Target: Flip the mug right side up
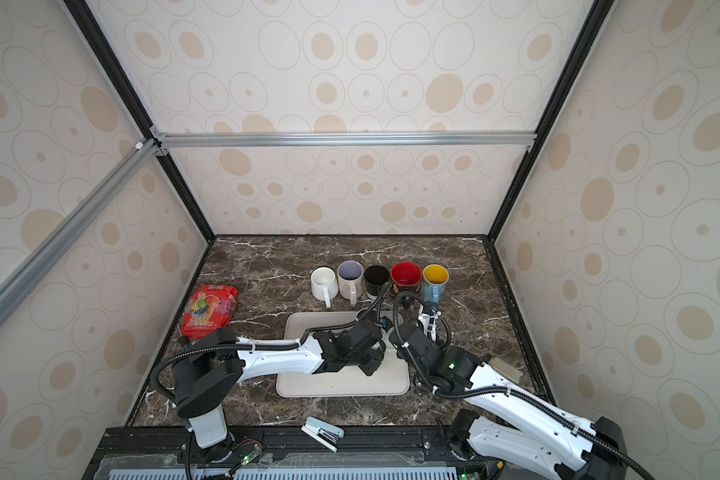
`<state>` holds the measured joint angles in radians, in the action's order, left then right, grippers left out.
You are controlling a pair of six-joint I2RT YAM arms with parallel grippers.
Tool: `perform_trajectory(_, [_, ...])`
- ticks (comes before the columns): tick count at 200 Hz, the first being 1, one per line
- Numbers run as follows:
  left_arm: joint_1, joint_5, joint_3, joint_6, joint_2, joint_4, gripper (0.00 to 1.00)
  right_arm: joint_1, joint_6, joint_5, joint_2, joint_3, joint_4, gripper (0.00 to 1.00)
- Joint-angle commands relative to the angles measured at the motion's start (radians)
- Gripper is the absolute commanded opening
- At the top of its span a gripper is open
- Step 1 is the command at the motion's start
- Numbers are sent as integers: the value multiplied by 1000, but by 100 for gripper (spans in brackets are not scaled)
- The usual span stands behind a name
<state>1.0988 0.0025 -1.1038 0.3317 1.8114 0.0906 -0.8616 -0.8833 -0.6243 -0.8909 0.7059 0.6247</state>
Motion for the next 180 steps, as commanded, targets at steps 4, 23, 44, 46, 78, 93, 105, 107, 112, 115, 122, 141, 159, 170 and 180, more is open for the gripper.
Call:
perform_trajectory(4, [7,5,-30,-23,-1,-7,0,11,-21,-15,20,-9,18,47])
perform_trajectory(23, [8,-2,-27,-24,-6,-6,0,11,-23,-18,21,-4,26,47])
perform_trajectory(44, [9,-2,-16,-28,-29,-14,0,10,-26,-18,24,-3,32,46])
perform_trajectory(46, [9,-2,-14,-28,-32,-17,0,11,-26,-18,24,-3,32,46])
perform_trajectory(78, [9,12,3,-39,-86,-25,0,11,-35,-25,34,-4,56,46])
perform_trajectory(93, [9,17,4,-42,-109,-13,0,11,-37,-31,45,-6,64,46])
perform_trajectory(105, [9,20,5,-43,-124,-5,0,11,-37,-35,53,-11,66,46])
perform_trajectory(107, [9,22,5,-43,-126,-3,0,11,-38,-35,54,-11,66,46])
perform_trajectory(112, [9,24,4,-43,-131,0,0,10,-37,-35,57,-12,66,46])
perform_trajectory(115, [9,26,4,-43,-136,2,0,10,-37,-35,59,-13,66,46])
perform_trajectory(122, [9,29,4,-43,-144,6,0,11,-38,-37,61,-12,67,46])
perform_trajectory(141, [9,42,7,-37,-170,14,0,10,-40,-44,68,-7,83,46])
perform_trajectory(159, [9,44,9,-27,-209,21,0,11,-43,-59,83,-4,105,46])
perform_trajectory(170, [9,41,6,-23,-239,30,0,11,-44,-70,100,-5,116,46])
perform_trajectory(180, [9,34,3,-21,-269,40,0,10,-41,-79,118,-8,124,46])
